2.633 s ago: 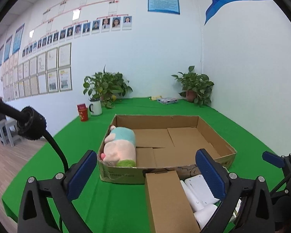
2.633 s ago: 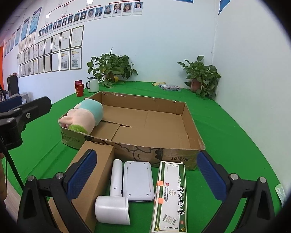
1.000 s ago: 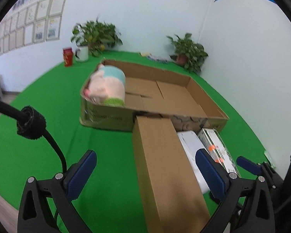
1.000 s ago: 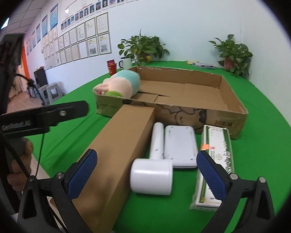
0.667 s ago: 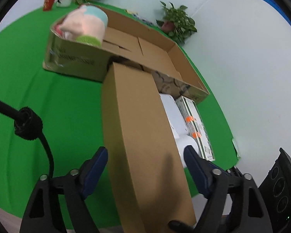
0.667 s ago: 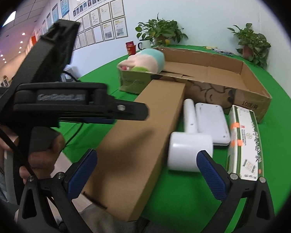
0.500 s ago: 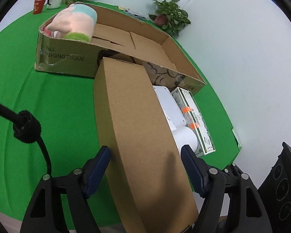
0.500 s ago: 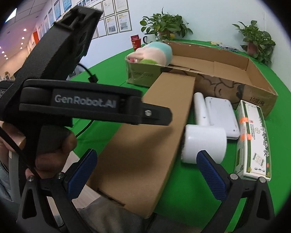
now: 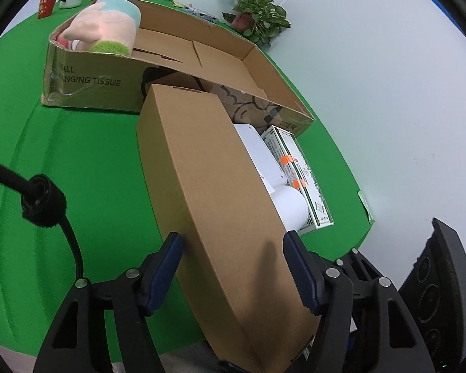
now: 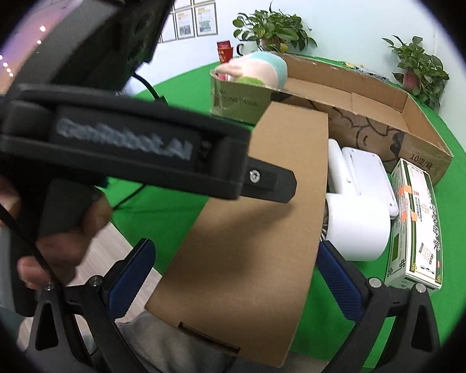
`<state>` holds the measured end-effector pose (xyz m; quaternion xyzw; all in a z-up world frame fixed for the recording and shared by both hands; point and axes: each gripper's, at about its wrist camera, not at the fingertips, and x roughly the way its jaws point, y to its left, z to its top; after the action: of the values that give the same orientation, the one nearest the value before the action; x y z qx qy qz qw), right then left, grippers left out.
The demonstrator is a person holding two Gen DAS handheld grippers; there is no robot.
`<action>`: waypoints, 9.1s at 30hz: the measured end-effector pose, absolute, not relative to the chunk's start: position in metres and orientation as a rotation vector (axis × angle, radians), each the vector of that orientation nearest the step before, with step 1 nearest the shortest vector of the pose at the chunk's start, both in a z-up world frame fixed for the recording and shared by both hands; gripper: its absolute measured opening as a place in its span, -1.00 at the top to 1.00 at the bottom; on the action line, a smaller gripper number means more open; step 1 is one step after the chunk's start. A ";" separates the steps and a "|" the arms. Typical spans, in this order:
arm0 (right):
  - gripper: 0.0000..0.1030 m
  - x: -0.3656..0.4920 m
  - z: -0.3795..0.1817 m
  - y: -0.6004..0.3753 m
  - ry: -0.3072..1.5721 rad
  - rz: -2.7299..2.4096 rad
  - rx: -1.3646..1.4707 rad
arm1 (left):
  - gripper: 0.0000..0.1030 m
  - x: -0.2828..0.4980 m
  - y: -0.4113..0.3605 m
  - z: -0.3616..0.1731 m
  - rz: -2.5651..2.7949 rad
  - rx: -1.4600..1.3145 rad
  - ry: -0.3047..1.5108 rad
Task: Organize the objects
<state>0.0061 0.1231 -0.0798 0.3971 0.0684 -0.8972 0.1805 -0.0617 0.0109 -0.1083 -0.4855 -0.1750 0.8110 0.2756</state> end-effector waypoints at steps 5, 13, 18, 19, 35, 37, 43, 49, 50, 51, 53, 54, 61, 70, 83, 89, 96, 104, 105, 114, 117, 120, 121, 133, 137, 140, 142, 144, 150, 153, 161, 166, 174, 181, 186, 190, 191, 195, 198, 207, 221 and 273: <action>-0.82 0.007 -0.081 0.125 0.215 -2.566 1.121 | -0.25 -0.058 0.008 -0.112 2.163 -1.310 -0.475; -0.66 0.003 -0.078 0.140 0.040 -2.551 1.104 | -0.25 -0.057 -0.004 -0.117 2.162 -1.315 -0.526; -0.64 0.000 -0.077 0.145 -0.102 -2.503 1.093 | -0.25 -0.057 -0.019 -0.120 2.183 -1.332 -0.579; -0.64 -0.002 -0.077 0.149 -0.157 -2.490 1.090 | -0.25 -0.057 -0.022 -0.120 2.184 -1.333 -0.593; 0.39 -0.017 -0.080 0.163 -0.424 -2.353 1.108 | -0.27 -0.061 -0.042 -0.126 2.225 -1.377 -0.690; 0.30 -0.014 -0.077 0.157 -0.378 -2.374 1.110 | -0.23 -0.061 -0.040 -0.126 2.234 -1.385 -0.670; -0.74 -0.003 -0.069 0.135 -0.185 -2.437 1.076 | -0.03 -0.063 -0.022 -0.124 2.180 -1.365 -0.632; -0.75 0.000 -0.076 0.122 0.088 -2.560 1.115 | 0.01 -0.065 -0.007 -0.122 2.119 -1.338 -0.636; -0.76 -0.001 -0.077 0.120 0.120 -2.574 1.117 | 0.01 -0.064 -0.005 -0.121 2.118 -1.336 -0.626; -0.76 -0.001 -0.078 0.121 0.139 -2.585 1.122 | 0.01 -0.061 -0.004 -0.122 2.118 -1.336 -0.618; -0.75 -0.001 -0.079 0.121 0.166 -2.598 1.118 | 0.01 -0.056 -0.008 -0.124 2.117 -1.338 -0.617; -0.74 0.001 -0.079 0.122 0.169 -2.600 1.115 | 0.01 -0.056 -0.009 -0.125 2.112 -1.340 -0.623; -0.63 -0.005 -0.077 0.133 0.072 -2.575 1.107 | 0.00 -0.058 -0.019 -0.130 2.141 -1.318 -0.692; -0.62 -0.004 -0.076 0.145 -0.161 -2.493 1.106 | -0.36 -0.060 -0.033 -0.134 2.158 -1.340 -0.766; -0.63 -0.011 -0.080 0.154 -0.383 -2.335 1.109 | -0.38 -0.056 -0.047 -0.128 2.207 -1.349 -0.762; -0.65 -0.012 -0.080 0.149 -0.368 -2.300 1.112 | -0.27 -0.055 -0.059 -0.117 2.230 -1.328 -0.804; -0.69 -0.012 -0.079 0.136 -0.289 -2.304 1.118 | -0.23 -0.056 -0.066 -0.112 2.242 -1.322 -0.819; -0.69 -0.006 -0.066 0.135 -0.136 -2.398 1.057 | -0.19 -0.058 -0.061 -0.103 2.274 -1.351 -0.778; -0.69 -0.005 -0.065 0.135 -0.132 -2.401 1.051 | -0.18 -0.058 -0.060 -0.101 2.277 -1.358 -0.767; -0.68 -0.015 -0.071 0.145 -0.315 -2.278 1.072 | -0.11 -0.060 -0.058 -0.086 2.287 -1.363 -0.737; -0.69 -0.014 -0.071 0.147 -0.313 -2.279 1.070 | -0.11 -0.057 -0.055 -0.082 2.293 -1.366 -0.720; -0.69 -0.013 -0.071 0.153 -0.318 -2.291 1.073 | -0.09 -0.053 -0.053 -0.080 2.282 -1.357 -0.724; -0.69 -0.018 -0.071 0.151 -0.317 -2.296 1.076 | -0.08 -0.049 -0.055 -0.080 2.276 -1.357 -0.724; -0.69 -0.014 -0.067 0.164 -0.314 -2.362 1.096 | 0.32 -0.040 -0.021 -0.075 2.246 -1.346 -0.635; -0.69 -0.011 -0.065 0.165 -0.307 -2.369 1.091 | 0.37 -0.039 -0.014 -0.072 2.249 -1.337 -0.621; -0.69 -0.011 -0.063 0.166 -0.340 -2.349 1.091 | 0.37 -0.043 -0.007 -0.072 2.244 -1.331 -0.614; -0.69 -0.009 -0.060 0.167 -0.357 -2.345 1.078 | 0.39 -0.048 0.001 -0.070 2.239 -1.325 -0.602; -0.69 -0.008 -0.057 0.166 -0.339 -2.354 1.067 | 0.39 -0.050 0.009 -0.068 2.230 -1.315 -0.578; -0.69 -0.008 -0.058 0.172 -0.326 -2.388 1.072 | 0.39 -0.061 0.034 -0.067 2.192 -1.305 -0.509; -0.69 -0.006 -0.060 0.178 -0.328 -2.411 1.080 | 0.39 -0.062 0.039 -0.067 2.181 -1.305 -0.491; -0.59 -0.008 -0.062 0.176 -0.260 -2.449 1.088 | 0.39 -0.065 0.036 -0.077 2.187 -1.342 -0.491; -0.52 -0.009 -0.062 0.174 -0.238 -2.438 1.079 | 0.37 -0.066 0.032 -0.080 2.201 -1.340 -0.491; -0.52 -0.009 -0.064 0.176 -0.227 -2.449 1.088 | 0.37 -0.066 0.014 -0.077 2.251 -1.336 -0.497; -0.40 -0.013 -0.068 0.178 -0.209 -2.465 1.117 | 0.37 -0.068 0.009 -0.077 2.247 -1.318 -0.520; -0.11 -0.014 -0.069 0.173 -0.164 -2.466 1.132 | 0.37 -0.073 0.016 -0.075 2.276 -1.318 -0.492; -0.11 -0.016 -0.072 0.178 -0.212 -2.463 1.149 | 0.37 -0.078 0.021 -0.075 2.284 -1.315 -0.474; -0.10 -0.017 -0.072 0.179 -0.218 -2.462 1.151 | 0.39 -0.079 0.022 -0.074 2.286 -1.314 -0.468; -0.09 -0.019 -0.073 0.182 -0.242 -2.462 1.149 | 0.40 -0.075 0.017 -0.071 2.282 -1.297 -0.490; -0.09 -0.022 -0.074 0.186 -0.280 -2.449 1.147 | 0.38 -0.068 0.010 -0.064 2.302 -1.275 -0.483; -0.09 -0.026 -0.077 0.198 -0.430 -2.403 1.168 | 0.40 -0.055 -0.017 -0.075 2.350 -1.330 -0.505; -0.41 -0.027 -0.085 0.188 -0.498 -2.320 1.239 | 0.38 -0.032 -0.033 -0.106 2.357 -1.456 -0.533; 0.73 -0.017 -0.078 0.138 0.008 -2.612 1.207 | 0.76 -0.032 -0.013 -0.097 2.454 -1.462 -0.393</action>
<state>-0.0170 0.1375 -0.0784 0.4158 0.0026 -0.8999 0.1317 -0.0316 -0.0133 -0.0973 -0.5028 -0.1351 0.8440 0.1290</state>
